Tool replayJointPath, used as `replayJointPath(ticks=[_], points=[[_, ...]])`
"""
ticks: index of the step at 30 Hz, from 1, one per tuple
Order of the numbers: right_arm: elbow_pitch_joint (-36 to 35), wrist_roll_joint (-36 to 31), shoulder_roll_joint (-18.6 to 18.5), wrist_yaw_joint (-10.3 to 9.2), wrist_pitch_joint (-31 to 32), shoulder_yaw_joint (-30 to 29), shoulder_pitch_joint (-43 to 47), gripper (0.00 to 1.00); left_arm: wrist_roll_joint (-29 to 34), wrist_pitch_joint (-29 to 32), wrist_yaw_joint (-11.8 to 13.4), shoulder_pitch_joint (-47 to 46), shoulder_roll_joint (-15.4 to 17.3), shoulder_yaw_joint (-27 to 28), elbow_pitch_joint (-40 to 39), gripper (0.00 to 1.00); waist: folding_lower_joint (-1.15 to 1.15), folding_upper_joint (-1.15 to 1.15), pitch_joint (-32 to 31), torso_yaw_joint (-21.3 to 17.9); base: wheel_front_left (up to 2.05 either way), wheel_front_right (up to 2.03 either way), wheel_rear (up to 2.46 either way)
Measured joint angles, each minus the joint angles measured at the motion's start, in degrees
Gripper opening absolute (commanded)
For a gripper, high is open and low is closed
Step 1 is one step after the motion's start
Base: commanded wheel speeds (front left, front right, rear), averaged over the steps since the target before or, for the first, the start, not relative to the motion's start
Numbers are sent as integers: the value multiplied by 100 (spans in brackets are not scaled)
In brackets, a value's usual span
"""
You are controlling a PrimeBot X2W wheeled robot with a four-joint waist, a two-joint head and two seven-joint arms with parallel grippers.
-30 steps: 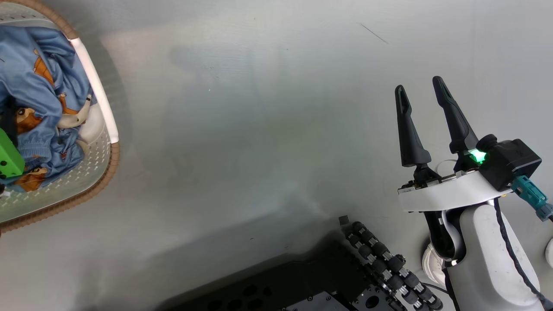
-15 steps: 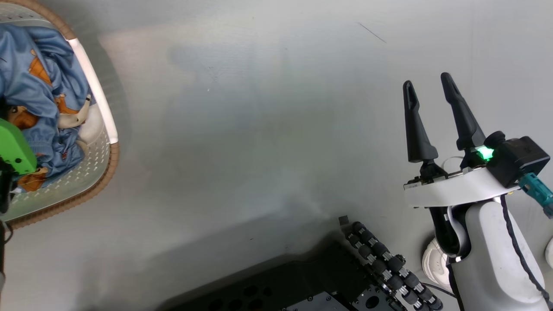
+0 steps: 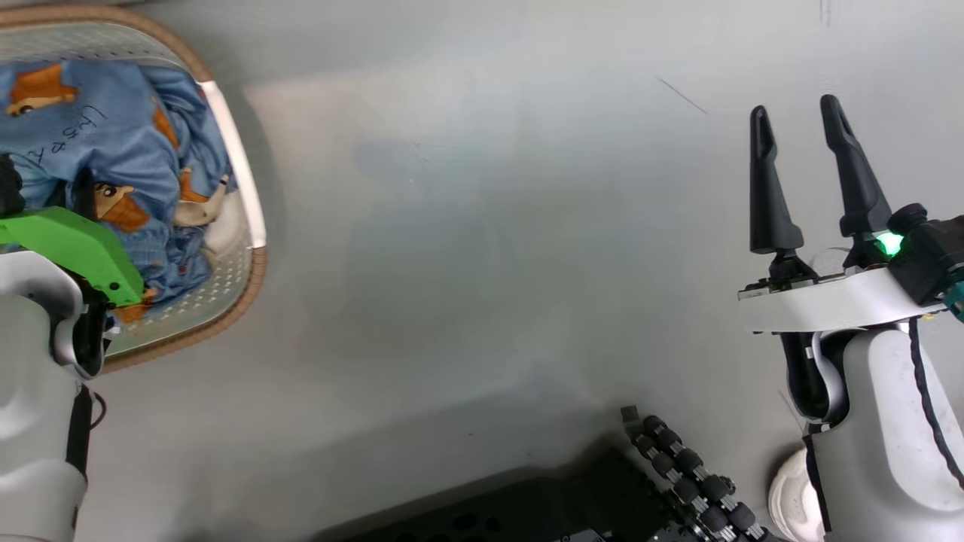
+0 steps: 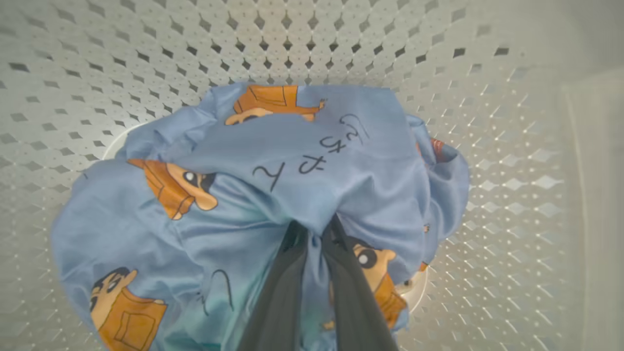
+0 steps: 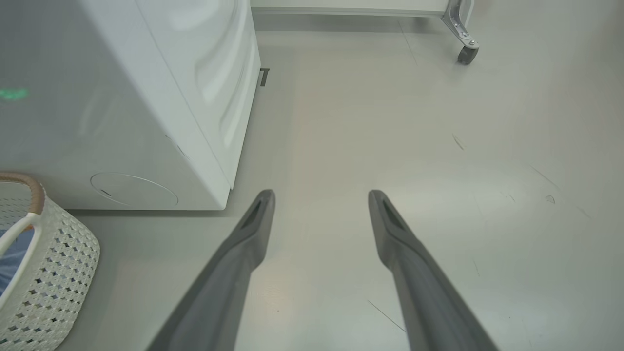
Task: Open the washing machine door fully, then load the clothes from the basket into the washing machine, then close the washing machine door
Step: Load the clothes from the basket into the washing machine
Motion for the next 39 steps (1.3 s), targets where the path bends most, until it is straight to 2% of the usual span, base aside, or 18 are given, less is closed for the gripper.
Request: replayJointPath(ticks=[9, 17, 22, 33, 39], points=[[90, -142, -4, 0, 0, -336, -35, 100, -115, -732, 0, 330, -457, -167, 71, 0, 0, 0, -575, 331, 0, 0, 0], [160, -263, -7, 0, 0, -588, 54, 100, -181, -1312, 0, 623, -699, -274, 92, 0, 0, 0, -1188, 661, 0, 0, 0], [237, -348, -9, 1, 0, -759, 315, 100, -311, -1368, 0, 859, -869, -347, 90, 0, 0, 0, -1600, 857, 0, 0, 0], [277, -400, -8, 3, 0, -955, 751, 100, -320, -1469, 0, 1474, -984, -321, -41, 0, 0, 0, -2537, 1196, 0, 0, 0], [307, -409, -11, 3, 0, -1093, 1070, 100, -190, -1468, 0, 1734, -1049, -148, -614, 0, -1, 0, -3051, 1334, 0, 0, 0]])
